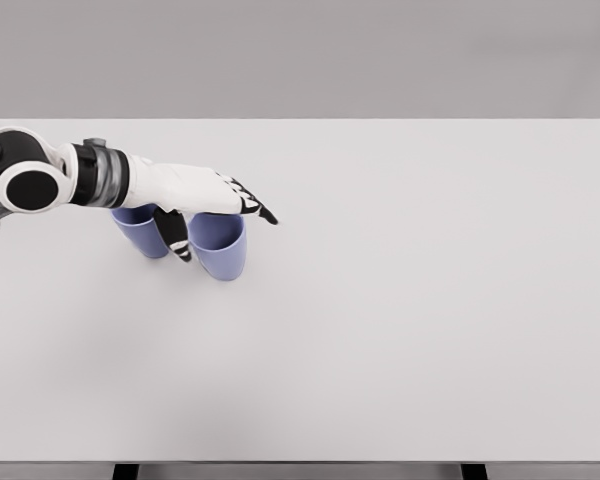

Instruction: Place the right cup on the left cup with left arm

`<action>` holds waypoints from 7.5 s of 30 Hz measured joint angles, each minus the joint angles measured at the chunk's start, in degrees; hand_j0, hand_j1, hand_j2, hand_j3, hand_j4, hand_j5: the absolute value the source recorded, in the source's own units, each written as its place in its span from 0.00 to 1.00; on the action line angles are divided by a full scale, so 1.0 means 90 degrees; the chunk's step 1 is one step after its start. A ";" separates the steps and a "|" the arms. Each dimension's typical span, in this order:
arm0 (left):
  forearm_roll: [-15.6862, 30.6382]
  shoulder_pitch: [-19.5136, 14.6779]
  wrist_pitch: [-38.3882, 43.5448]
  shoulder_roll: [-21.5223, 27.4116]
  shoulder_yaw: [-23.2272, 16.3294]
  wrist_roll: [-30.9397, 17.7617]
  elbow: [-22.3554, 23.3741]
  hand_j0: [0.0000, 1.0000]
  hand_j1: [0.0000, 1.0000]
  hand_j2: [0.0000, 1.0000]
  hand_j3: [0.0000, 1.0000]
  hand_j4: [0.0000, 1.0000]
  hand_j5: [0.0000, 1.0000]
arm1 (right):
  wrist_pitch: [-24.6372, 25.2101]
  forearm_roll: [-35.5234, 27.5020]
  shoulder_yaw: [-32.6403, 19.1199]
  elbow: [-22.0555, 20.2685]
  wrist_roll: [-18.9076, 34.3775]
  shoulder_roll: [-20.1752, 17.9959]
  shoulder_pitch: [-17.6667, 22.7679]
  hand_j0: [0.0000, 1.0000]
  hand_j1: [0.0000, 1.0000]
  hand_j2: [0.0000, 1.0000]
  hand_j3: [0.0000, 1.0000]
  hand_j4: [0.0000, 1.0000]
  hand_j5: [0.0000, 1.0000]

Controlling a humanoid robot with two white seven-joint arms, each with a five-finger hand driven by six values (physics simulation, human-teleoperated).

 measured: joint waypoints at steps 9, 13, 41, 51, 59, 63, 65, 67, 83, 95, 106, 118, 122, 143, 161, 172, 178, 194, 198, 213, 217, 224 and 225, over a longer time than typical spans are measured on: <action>-0.0480 0.0127 -0.0002 -0.0004 0.0003 0.0000 -0.0020 1.00 1.00 1.00 1.00 1.00 1.00 | 0.0000 0.0000 0.0001 0.0000 0.0001 0.0000 0.0000 1.00 1.00 1.00 1.00 1.00 1.00; -0.0648 0.0215 0.0003 -0.0015 0.0007 0.0000 -0.0020 0.99 0.99 0.99 0.99 0.99 0.99 | 0.0000 0.0000 0.0001 0.0000 0.0001 0.0000 0.0000 1.00 1.00 1.00 1.00 1.00 1.00; -0.1059 0.0322 0.0023 -0.0072 0.0208 0.0000 0.0007 0.88 0.88 0.88 0.88 0.88 0.88 | -0.0001 0.0000 0.0002 0.0000 0.0001 0.0000 0.0000 1.00 1.00 1.00 1.00 1.00 1.00; -0.1056 0.0322 0.0025 -0.0059 0.0209 -0.0001 0.0005 0.76 0.76 0.76 0.76 0.76 0.76 | 0.0001 0.0000 0.0001 0.0000 0.0001 0.0000 0.0000 1.00 1.00 1.00 1.00 1.00 1.00; -0.1036 0.0313 0.0008 -0.0016 0.0210 0.0001 0.0000 0.73 0.73 0.73 0.73 0.73 0.73 | -0.0002 0.0000 0.0000 0.0000 0.0001 0.0000 0.0000 1.00 1.00 1.00 1.00 1.00 1.00; -0.1026 0.0293 -0.0016 0.0009 0.0220 0.0000 -0.0005 0.70 0.70 0.70 0.70 0.70 0.70 | -0.0001 0.0000 0.0001 0.0000 0.0001 0.0000 0.0000 1.00 1.00 1.00 1.00 1.00 1.00; -0.1005 0.0303 -0.0035 0.0015 0.0290 0.0001 -0.0016 0.70 0.70 0.70 0.70 0.70 0.70 | 0.0001 0.0000 0.0002 0.0000 0.0001 0.0000 0.0000 1.00 1.00 1.00 1.00 1.00 1.00; -0.0983 0.0254 -0.0048 0.0025 0.0340 0.0002 -0.0031 0.70 0.70 0.70 0.70 0.70 0.70 | -0.0001 0.0000 0.0001 0.0000 0.0001 0.0000 0.0000 1.00 1.00 1.00 1.00 1.00 1.00; -0.0924 0.0117 -0.0100 0.0444 0.0751 0.0001 -0.0366 0.70 0.70 0.70 0.70 0.70 0.70 | -0.0002 0.0000 0.0002 0.0000 0.0001 0.0000 0.0000 1.00 1.00 1.00 1.00 1.00 1.00; -0.0815 0.0049 -0.0312 0.0735 0.1020 0.0000 -0.0491 0.70 0.70 0.70 0.70 0.70 0.70 | 0.0000 0.0000 0.0002 0.0000 0.0001 0.0000 0.0000 1.00 1.00 1.00 1.00 1.00 1.00; -0.0661 -0.0059 -0.0562 0.0998 0.1326 0.0000 -0.0499 0.70 0.70 0.70 0.70 0.70 0.70 | 0.0000 0.0000 0.0000 0.0000 0.0001 0.0000 0.0000 1.00 1.00 1.00 1.00 1.00 1.00; -0.0527 -0.0273 -0.0680 0.1315 0.1412 -0.0001 -0.0499 0.70 0.70 0.70 0.70 0.70 0.70 | 0.0000 0.0000 0.0002 0.0000 0.0001 0.0000 0.0000 1.00 1.00 1.00 1.00 1.00 1.00; -0.0501 -0.0283 -0.0718 0.1399 0.1423 -0.0001 -0.0494 0.70 0.70 0.70 0.70 0.70 0.70 | 0.0003 0.0000 0.0002 0.0000 0.0001 0.0000 0.0000 1.00 1.00 1.00 1.00 1.00 1.00; -0.0569 -0.0234 -0.0678 0.1714 0.1438 0.0001 -0.0260 0.70 0.70 0.70 0.70 0.70 0.70 | 0.0000 0.0000 0.0001 0.0000 0.0001 0.0000 0.0000 1.00 1.00 1.00 1.00 1.00 1.00; -0.0599 -0.0146 -0.0635 0.1719 0.1366 0.0001 -0.0052 0.70 0.70 0.70 0.70 0.70 0.70 | -0.0002 0.0000 0.0003 0.0000 0.0001 0.0000 0.0000 1.00 1.00 1.00 1.00 1.00 1.00; -0.0622 -0.0059 -0.0642 0.1738 0.1358 0.0001 0.0016 0.70 0.70 0.70 0.70 0.70 0.70 | -0.0001 0.0000 0.0001 0.0000 0.0000 0.0000 0.0000 1.00 1.00 1.00 1.00 1.00 1.00; -0.0627 -0.0068 -0.0641 0.1810 0.1363 0.0001 0.0030 0.70 0.70 0.70 0.70 0.70 0.70 | -0.0002 0.0000 0.0001 0.0000 0.0001 0.0000 0.0000 1.00 1.00 1.00 1.00 1.00 1.00; -0.0572 -0.0078 -0.0675 0.1998 0.1368 0.0001 -0.0283 0.70 0.70 0.70 0.70 0.70 0.70 | -0.0001 0.0000 0.0001 0.0000 0.0000 0.0000 0.0000 1.00 1.00 1.00 1.00 1.00 1.00; -0.0563 -0.0068 -0.0680 0.1998 0.1368 0.0001 -0.0334 0.70 0.70 0.70 0.70 0.70 0.70 | -0.0001 0.0000 0.0001 0.0000 -0.0001 0.0000 0.0000 1.00 1.00 1.00 1.00 1.00 1.00; -0.0603 -0.0010 -0.0643 0.1938 0.1357 0.0001 -0.0308 0.70 0.70 0.70 0.70 0.70 0.70 | -0.0001 0.0000 0.0001 0.0000 0.0001 0.0000 0.0000 1.00 1.00 1.00 1.00 1.00 1.00; -0.0608 0.0039 -0.0643 0.1923 0.1357 0.0001 -0.0293 0.70 0.70 0.70 0.70 0.70 0.70 | 0.0000 0.0000 0.0002 0.0000 0.0001 0.0000 0.0000 1.00 1.00 1.00 1.00 1.00 1.00; -0.0618 0.0078 -0.0641 0.1916 0.1358 0.0001 -0.0278 0.70 0.70 0.70 0.70 0.70 0.70 | 0.0001 0.0000 0.0000 0.0000 0.0001 0.0000 0.0000 1.00 1.00 1.00 1.00 1.00 1.00; -0.0619 0.0078 -0.0642 0.1914 0.1358 0.0001 -0.0277 0.70 0.70 0.70 0.70 0.70 0.70 | 0.0000 0.0000 0.0000 0.0000 0.0001 0.0000 0.0000 1.00 1.00 1.00 1.00 1.00 1.00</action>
